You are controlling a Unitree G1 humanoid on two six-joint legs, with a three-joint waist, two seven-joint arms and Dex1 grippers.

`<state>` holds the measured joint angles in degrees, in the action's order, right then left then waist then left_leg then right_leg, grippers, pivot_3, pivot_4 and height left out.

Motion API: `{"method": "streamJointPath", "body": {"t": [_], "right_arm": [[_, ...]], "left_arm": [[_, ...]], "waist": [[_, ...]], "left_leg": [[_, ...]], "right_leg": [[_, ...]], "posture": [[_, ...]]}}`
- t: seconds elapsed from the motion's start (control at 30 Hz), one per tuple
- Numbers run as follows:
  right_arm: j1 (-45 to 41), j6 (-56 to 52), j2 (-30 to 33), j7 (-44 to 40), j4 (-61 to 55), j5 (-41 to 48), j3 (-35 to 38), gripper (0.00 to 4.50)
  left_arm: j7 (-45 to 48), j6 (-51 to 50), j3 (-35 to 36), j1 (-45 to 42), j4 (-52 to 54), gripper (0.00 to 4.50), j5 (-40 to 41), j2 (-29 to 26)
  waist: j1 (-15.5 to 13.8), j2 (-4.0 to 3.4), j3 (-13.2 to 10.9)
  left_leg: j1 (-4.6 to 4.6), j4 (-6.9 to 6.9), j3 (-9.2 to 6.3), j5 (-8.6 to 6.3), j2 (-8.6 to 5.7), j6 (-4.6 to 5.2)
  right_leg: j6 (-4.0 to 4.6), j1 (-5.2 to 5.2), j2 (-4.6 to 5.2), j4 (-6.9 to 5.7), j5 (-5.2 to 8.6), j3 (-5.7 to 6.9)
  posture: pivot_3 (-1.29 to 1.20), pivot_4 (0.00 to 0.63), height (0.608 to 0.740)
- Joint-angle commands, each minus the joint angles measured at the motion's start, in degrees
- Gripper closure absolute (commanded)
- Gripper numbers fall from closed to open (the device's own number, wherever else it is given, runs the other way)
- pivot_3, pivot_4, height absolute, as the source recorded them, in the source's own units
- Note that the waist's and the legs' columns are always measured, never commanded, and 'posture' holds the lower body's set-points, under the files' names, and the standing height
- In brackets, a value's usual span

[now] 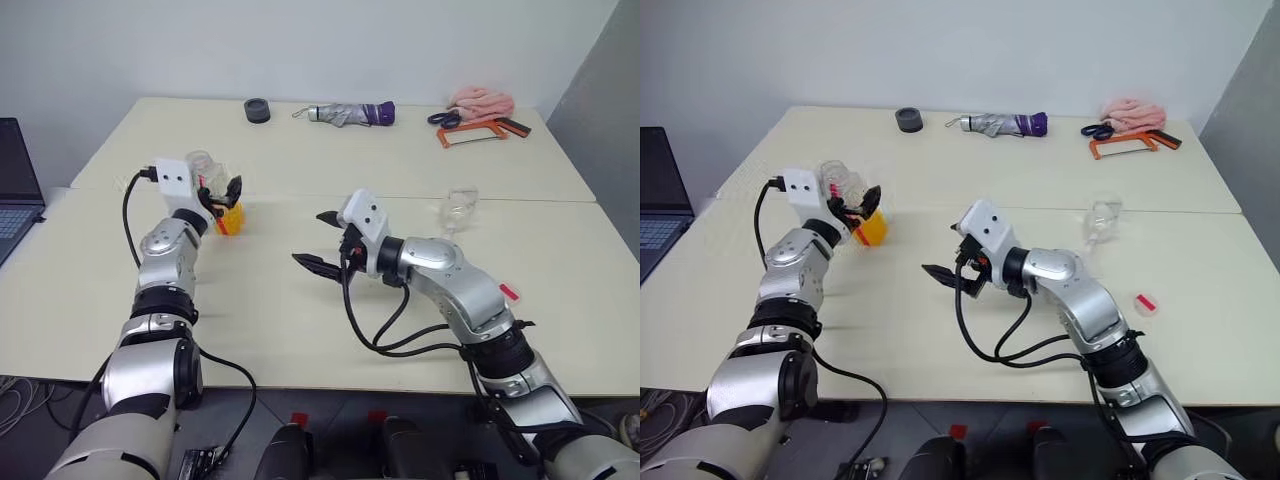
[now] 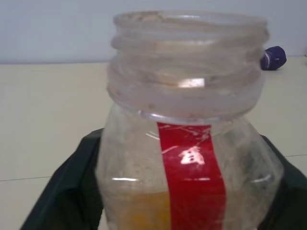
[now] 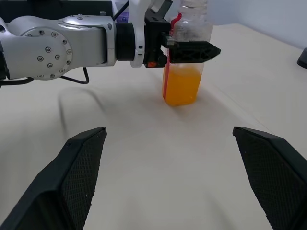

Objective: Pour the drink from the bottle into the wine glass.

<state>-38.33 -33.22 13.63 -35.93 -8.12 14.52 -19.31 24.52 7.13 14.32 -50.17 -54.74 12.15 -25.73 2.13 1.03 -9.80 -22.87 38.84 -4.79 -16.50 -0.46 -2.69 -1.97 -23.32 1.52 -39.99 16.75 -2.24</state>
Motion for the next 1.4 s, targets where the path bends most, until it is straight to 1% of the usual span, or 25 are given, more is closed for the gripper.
{"method": "streamJointPath", "body": {"t": [0.03,0.17,0.37,0.63,0.93,1.03,1.1,1.23,1.3,1.4], "right_arm": [[-0.41,0.07,-0.17,0.02,-1.67,-0.19,1.14,0.0],[0.74,-0.58,0.22,0.31,-2.62,-0.08,1.46,0.0],[3.06,-1.5,1.37,0.69,-4.24,-0.09,1.98,0.0],[6.19,-3.55,2.06,1.45,-7.87,0.47,2.31,0.0],[10.83,-8.58,4.07,3.01,-14.59,2.89,6.87,0.0],[11.6,-11.73,4.76,4.63,-16.88,5.07,11.55,0.0],[11.72,-14.57,4.27,6.81,-18.58,7.4,16.38,0.0],[7.3,-27.26,3.68,13.66,-18.44,14.05,30.6,0.0],[4.21,-34.04,4.46,15.44,-15.76,16.9,36.14,0.0],[-1.26,-42.39,7.11,18.73,-7.28,17.03,43.12,0.0]], "left_arm": [[0.58,1.64,0.0,0.2,1.95,0.05,-0.1,0.14],[0.23,1.69,-0.8,2.76,3.77,0.05,-0.78,0.84],[-4.25,2.3,-0.92,7.82,8.11,0.05,-1.81,2.67],[-8.9,0.09,-0.98,13.53,14.7,0.05,-2.67,4.38],[-11.96,-7.54,-1.98,26.97,33.84,0.05,-2.53,6.51],[-8.88,-9.43,-4.16,30.46,39.17,0.05,-2.71,6.39],[-5.93,-10.2,-5.84,32.49,42.25,0.05,-2.43,5.88],[7.47,-15.71,-10.46,35.24,51.95,0.05,4.04,3.56],[13.91,-19.76,-12.21,35.42,56.06,0.05,7.66,1.35],[24.29,-23.62,-14.69,33.81,59.92,0.05,11.54,-3.36]], "waist": [[0.05,0.0,0.0],[0.24,0.0,0.0],[0.24,0.01,0.0],[0.19,0.02,0.01],[-0.06,0.02,0.02],[-0.28,0.02,0.02],[-0.31,0.02,0.02],[-0.32,0.01,0.01],[-0.28,0.01,0.01],[-0.21,-0.01,0.01]], "left_leg": [[0.0,0.0,0.0,0.0,0.0,0.0],[0.01,-0.02,0.0,0.0,0.01,0.0],[0.01,-0.02,-0.02,-0.02,0.04,0.04],[0.01,-0.03,-0.01,-0.04,0.06,0.06],[0.02,-0.04,-0.03,-0.05,0.1,0.09],[0.03,-0.04,-0.03,-0.05,0.09,0.09],[0.02,-0.04,-0.01,-0.05,0.08,0.09],[0.02,-0.05,0.0,-0.06,0.09,0.09],[0.04,-0.06,0.02,-0.06,0.09,0.1],[0.11,-0.11,0.08,-0.06,0.1,0.11]], "right_leg": [[0.0,0.0,0.0,0.0,0.0,0.0],[0.0,0.0,0.0,-0.01,0.0,-0.01],[0.0,-0.01,0.02,-0.02,0.0,-0.01],[0.0,-0.01,0.04,-0.02,0.0,-0.03],[0.0,0.0,0.07,-0.02,0.0,-0.05],[0.0,0.02,0.07,-0.01,0.0,-0.04],[0.0,0.03,0.09,-0.01,0.0,-0.05],[0.0,0.05,0.09,-0.01,0.0,-0.05],[0.0,0.05,0.08,-0.02,0.0,-0.06],[0.01,0.09,0.0,0.0,0.01,-0.09]], "posture": [[0.0,0.15,0.74],[0.0,0.15,0.74],[0.0,0.15,0.74],[0.0,0.15,0.74],[0.0,0.15,0.74],[0.0,0.15,0.74],[0.0,0.15,0.74],[0.0,0.15,0.74],[0.0,0.15,0.74],[0.0,0.15,0.74]]}}
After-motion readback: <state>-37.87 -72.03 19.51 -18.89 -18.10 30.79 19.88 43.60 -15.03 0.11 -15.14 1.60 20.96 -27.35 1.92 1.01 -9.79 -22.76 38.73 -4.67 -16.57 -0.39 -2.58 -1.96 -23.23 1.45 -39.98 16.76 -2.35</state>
